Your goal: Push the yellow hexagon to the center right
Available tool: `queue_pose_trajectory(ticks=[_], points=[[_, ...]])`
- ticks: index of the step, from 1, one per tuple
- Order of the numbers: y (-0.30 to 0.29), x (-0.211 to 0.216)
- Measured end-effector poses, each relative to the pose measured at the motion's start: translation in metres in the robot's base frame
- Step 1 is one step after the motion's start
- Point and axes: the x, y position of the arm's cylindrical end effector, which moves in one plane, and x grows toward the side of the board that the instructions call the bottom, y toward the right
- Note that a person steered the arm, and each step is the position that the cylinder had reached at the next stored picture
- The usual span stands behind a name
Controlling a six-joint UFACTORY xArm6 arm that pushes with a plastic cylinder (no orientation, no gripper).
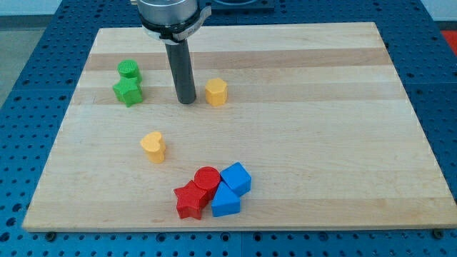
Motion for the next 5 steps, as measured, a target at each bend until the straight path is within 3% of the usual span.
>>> queue_pose_trajectory(ticks=[1, 4, 5], points=[[0.005, 0.000], [0.117, -0.001], [0.107, -0.001]])
